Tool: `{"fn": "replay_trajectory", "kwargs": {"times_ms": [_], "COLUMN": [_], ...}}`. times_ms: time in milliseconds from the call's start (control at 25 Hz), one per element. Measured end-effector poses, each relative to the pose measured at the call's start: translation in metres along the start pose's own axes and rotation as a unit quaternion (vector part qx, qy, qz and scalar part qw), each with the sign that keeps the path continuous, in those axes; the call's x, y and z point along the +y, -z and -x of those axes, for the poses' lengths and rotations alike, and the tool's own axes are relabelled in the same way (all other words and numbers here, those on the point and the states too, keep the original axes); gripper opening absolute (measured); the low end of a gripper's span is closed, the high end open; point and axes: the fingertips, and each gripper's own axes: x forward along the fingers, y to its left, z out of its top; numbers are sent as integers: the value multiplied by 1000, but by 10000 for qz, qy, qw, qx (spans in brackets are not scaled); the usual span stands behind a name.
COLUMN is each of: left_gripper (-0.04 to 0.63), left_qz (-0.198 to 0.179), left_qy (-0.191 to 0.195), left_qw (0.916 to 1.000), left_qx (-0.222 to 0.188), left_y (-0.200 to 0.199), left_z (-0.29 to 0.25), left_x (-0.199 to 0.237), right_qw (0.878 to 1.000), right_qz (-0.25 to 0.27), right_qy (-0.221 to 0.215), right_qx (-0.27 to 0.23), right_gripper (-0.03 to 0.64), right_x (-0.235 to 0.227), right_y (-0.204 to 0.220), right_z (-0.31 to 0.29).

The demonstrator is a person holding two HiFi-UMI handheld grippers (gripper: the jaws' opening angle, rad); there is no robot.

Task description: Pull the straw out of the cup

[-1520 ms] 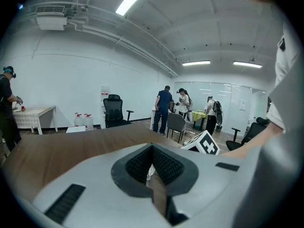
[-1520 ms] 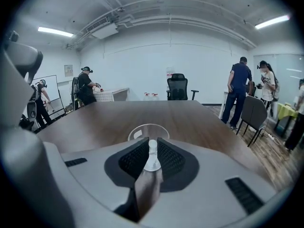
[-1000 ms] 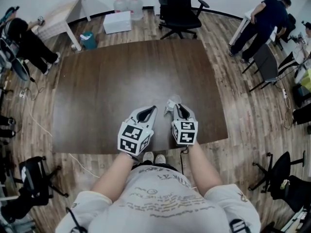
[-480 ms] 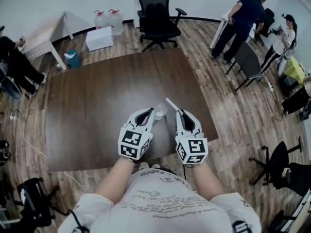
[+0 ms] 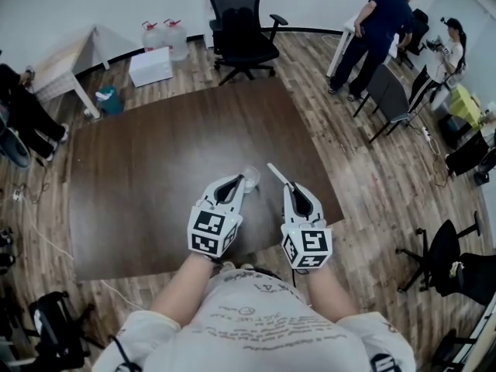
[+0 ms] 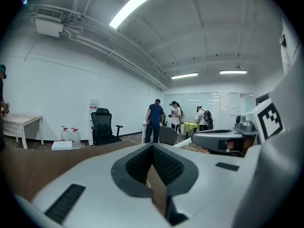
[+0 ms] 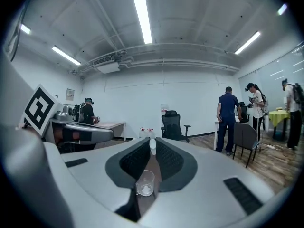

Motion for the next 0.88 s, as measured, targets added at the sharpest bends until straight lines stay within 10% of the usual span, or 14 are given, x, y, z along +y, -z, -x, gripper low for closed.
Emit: {"fn": "replay_trajectory", "kwargs": {"times_ms": [880], "left_gripper": [0], "left_qz": [4], "left_qy": [71], "left_qw": [9999], "left_qx": [108], "left_y": [4], "left_z": [1], "left_x": [-18], "right_qw": [9998], "right_qz": [177], "right_qy": [41], "right_qx": [-23], "right_gripper": [52], "right_x": [-16], "right_y": [-2], "right_z": [6]}}
